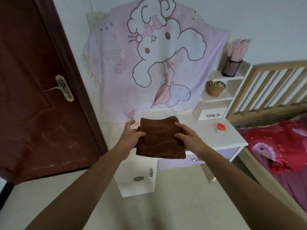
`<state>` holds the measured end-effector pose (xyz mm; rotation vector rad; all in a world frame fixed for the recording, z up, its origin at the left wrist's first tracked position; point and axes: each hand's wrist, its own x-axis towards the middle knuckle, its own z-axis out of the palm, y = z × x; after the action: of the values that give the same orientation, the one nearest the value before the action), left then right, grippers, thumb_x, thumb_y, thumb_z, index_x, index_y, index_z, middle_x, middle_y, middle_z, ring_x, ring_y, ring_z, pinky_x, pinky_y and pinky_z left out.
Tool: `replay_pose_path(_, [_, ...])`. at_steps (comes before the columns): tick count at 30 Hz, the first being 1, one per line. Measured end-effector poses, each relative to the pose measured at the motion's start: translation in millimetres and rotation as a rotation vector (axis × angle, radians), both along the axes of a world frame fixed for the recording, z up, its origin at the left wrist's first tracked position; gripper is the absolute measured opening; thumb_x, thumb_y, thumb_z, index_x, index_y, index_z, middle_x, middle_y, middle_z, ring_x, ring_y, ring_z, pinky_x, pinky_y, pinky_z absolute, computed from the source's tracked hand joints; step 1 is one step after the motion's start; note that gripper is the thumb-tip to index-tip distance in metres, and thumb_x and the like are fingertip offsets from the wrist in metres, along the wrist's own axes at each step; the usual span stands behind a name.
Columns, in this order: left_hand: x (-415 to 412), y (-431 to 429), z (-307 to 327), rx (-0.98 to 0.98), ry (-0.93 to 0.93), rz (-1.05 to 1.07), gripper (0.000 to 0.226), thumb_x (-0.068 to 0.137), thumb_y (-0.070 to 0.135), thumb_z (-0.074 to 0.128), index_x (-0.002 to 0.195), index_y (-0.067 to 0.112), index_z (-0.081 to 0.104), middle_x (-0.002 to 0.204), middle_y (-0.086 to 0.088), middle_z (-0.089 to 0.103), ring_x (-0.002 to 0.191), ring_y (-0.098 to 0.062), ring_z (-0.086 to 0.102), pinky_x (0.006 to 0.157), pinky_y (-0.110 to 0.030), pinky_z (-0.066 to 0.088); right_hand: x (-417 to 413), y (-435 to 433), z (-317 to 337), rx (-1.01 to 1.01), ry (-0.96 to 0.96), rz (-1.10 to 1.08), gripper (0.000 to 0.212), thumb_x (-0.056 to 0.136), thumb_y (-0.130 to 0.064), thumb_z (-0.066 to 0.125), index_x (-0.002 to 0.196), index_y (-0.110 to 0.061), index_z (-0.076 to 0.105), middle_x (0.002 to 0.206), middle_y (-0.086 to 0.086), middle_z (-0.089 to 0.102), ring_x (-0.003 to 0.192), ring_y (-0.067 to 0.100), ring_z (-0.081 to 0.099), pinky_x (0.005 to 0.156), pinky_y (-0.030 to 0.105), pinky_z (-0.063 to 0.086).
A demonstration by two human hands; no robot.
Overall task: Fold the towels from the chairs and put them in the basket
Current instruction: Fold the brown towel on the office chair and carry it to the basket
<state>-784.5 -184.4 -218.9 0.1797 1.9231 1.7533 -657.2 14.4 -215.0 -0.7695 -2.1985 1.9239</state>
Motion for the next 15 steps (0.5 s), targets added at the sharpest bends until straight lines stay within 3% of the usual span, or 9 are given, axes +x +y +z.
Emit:
replay_pose_path(8, [-108.4,100.1,-50.1,-0.086,-0.109,0.073,0.061,0.089,0.009,0.06,0.142,0.027,0.036,0.108,-0.001,0.062,0.091,-0.017,0.064,0.064,-0.03,0.049,-118.8,101.4,-57.2,-0.172,-0.059,-0.036,0.046,0.098,-0.012,0.058,0.137,-0.034,0.053,0.124,-0.001,0.063,0.097,0.017,0.068,0.068,0.03,0.058])
replay_pose_path(15, [-199.2,165.6,-99.3,-0.227,-0.268,0.141,0.061,0.09,0.009,0.058,0.144,0.026,0.034,0.117,-0.009,0.059,0.093,-0.021,0.062,0.065,-0.032,0.051,-227.5,174.1,-113.6,-0.271,-0.198,0.023,0.043,0.096,-0.014,0.059,0.135,-0.032,0.056,0.118,0.004,0.068,0.094,0.018,0.069,0.066,0.026,0.056])
